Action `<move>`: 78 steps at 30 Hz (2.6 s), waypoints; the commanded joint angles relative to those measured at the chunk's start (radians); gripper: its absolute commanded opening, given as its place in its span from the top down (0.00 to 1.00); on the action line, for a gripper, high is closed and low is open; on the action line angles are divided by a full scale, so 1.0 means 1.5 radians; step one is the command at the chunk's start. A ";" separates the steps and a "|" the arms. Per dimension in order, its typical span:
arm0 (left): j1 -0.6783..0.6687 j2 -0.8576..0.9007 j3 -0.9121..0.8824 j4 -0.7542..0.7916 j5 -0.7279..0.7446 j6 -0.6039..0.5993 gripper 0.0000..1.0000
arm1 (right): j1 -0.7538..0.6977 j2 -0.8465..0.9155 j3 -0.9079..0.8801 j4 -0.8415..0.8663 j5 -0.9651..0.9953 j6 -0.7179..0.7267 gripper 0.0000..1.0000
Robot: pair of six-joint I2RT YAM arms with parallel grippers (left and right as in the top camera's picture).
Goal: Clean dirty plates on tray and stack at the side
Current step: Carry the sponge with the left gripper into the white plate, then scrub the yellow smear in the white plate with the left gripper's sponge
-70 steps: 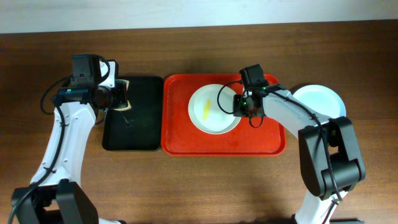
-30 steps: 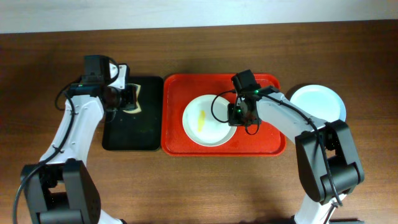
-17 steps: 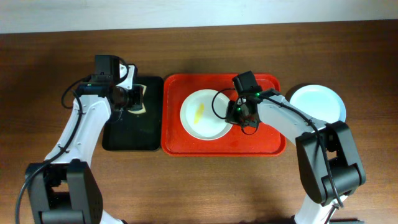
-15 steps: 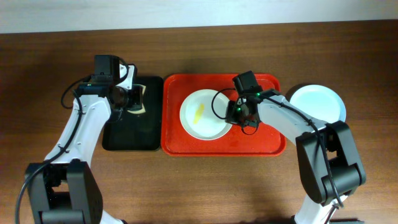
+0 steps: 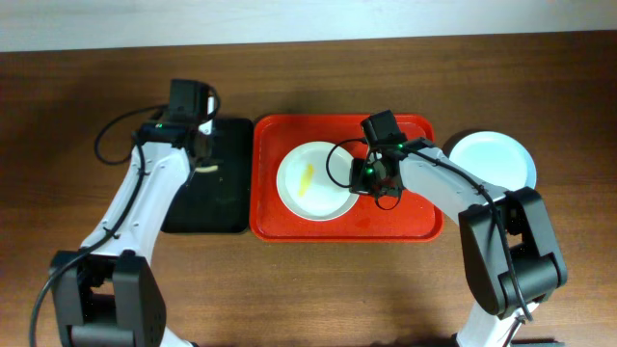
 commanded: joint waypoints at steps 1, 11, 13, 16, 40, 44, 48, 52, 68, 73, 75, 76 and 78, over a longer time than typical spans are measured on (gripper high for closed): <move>-0.049 -0.002 0.101 -0.040 0.035 -0.009 1.00 | -0.001 -0.001 -0.010 -0.006 -0.003 -0.010 0.96; -0.158 0.047 0.127 -0.053 0.171 -0.079 1.00 | -0.001 -0.001 -0.010 -0.008 0.010 -0.011 0.96; -0.183 0.078 0.127 -0.053 0.171 -0.082 1.00 | -0.001 -0.001 -0.010 -0.008 0.012 -0.010 0.96; -0.200 0.114 0.127 -0.052 0.171 -0.083 1.00 | -0.001 -0.001 -0.010 -0.009 0.012 -0.010 0.96; -0.214 0.281 0.127 -0.001 0.184 -0.136 1.00 | 0.000 -0.001 -0.010 -0.011 0.012 -0.010 0.96; -0.231 0.328 0.127 -0.001 0.197 -0.135 1.00 | 0.000 0.001 -0.010 -0.010 0.012 -0.010 0.96; -0.255 0.359 0.127 0.000 0.267 -0.121 1.00 | 0.001 0.004 -0.010 -0.010 0.012 -0.010 0.96; -0.264 0.361 0.128 0.002 0.372 -0.105 1.00 | 0.001 0.010 -0.010 -0.010 0.012 -0.010 0.96; -0.166 0.249 0.210 -0.066 0.346 -0.060 1.00 | 0.001 0.010 -0.010 -0.011 0.012 -0.016 0.96; -0.166 0.201 0.210 -0.100 0.224 -0.060 1.00 | 0.001 0.010 -0.010 -0.010 0.012 -0.016 0.96; -0.167 0.203 0.207 -0.105 0.224 -0.063 1.00 | 0.001 0.010 -0.010 -0.010 0.012 -0.016 0.96; -0.168 0.204 0.202 -0.105 0.224 -0.065 1.00 | 0.001 0.010 -0.010 -0.010 0.012 -0.016 0.96; -0.174 0.206 0.190 -0.096 0.225 -0.071 1.00 | 0.001 0.010 -0.010 -0.010 0.012 -0.016 0.96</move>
